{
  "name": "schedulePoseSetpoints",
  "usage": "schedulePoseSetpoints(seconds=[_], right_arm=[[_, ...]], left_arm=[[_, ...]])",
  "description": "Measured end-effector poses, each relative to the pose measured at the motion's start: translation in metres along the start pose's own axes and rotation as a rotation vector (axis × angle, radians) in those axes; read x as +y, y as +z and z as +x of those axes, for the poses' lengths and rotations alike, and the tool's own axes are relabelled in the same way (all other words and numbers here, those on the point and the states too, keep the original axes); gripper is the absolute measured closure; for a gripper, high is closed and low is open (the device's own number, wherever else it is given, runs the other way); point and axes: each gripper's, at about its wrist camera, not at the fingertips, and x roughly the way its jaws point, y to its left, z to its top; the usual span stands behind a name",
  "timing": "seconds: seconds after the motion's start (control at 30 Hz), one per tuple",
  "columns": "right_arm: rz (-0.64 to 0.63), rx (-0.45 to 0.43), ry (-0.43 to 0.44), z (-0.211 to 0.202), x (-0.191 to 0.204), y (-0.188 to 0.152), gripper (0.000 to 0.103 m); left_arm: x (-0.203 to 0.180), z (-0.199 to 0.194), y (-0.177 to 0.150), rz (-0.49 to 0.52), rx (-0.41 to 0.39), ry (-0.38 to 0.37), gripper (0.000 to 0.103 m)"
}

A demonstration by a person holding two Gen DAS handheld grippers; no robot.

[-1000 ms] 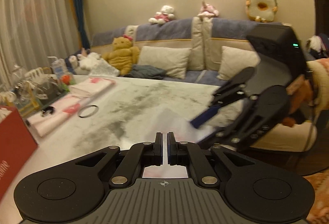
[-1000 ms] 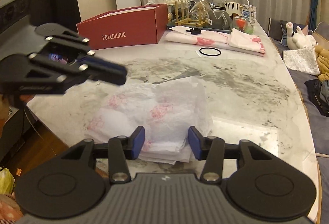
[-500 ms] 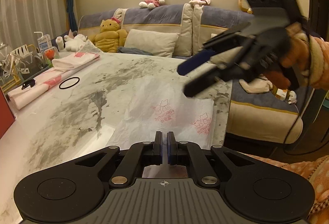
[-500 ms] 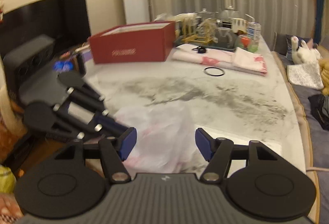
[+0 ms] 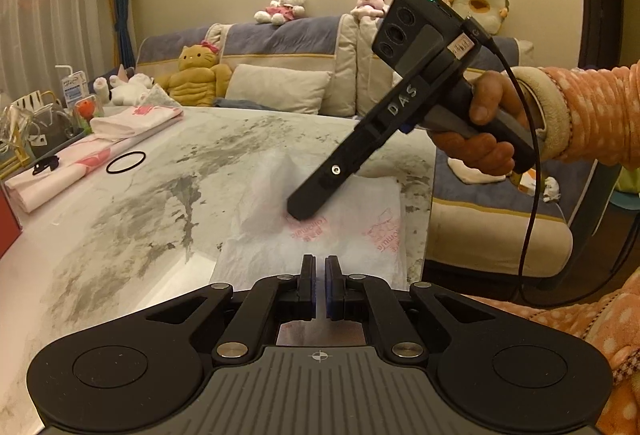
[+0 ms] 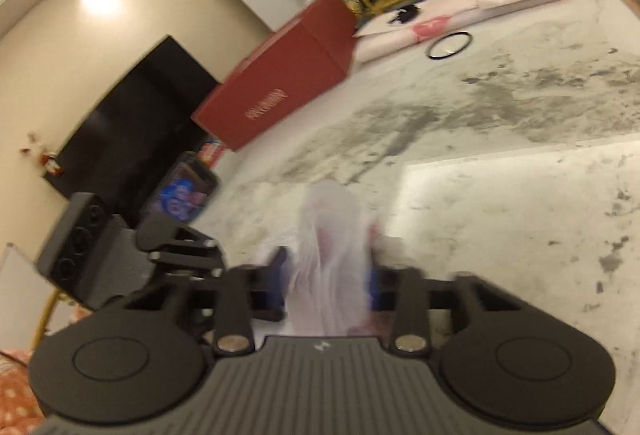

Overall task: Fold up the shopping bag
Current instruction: 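Grasp the bag's edge with the right gripper, then lift and roll the white pink-printed bag with the right gripper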

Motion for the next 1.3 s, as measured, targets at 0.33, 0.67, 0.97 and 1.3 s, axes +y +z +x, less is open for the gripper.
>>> schedulePoseSetpoints(seconds=[0.33,0.67,0.97,1.3], right_arm=[[-0.407,-0.074,-0.258,-0.018,0.050,-0.017,0.064],[-0.936,0.005,-0.229,-0.018,0.100,-0.054,0.056],[-1.320,0.132,-0.118,-0.010,0.122,-0.106,0.033],[-1.351,0.195,-0.140,-0.005,0.112,-0.103,0.092]], left_arm=[[0.008,-0.009,-0.009,-0.083,-0.007,0.034,0.099],[0.017,-0.017,-0.008,0.023,0.036,-0.096,0.099],[0.032,-0.024,0.001,0.112,0.137,-0.292,0.099],[0.033,-0.037,-0.006,0.142,0.101,-0.328,0.099]])
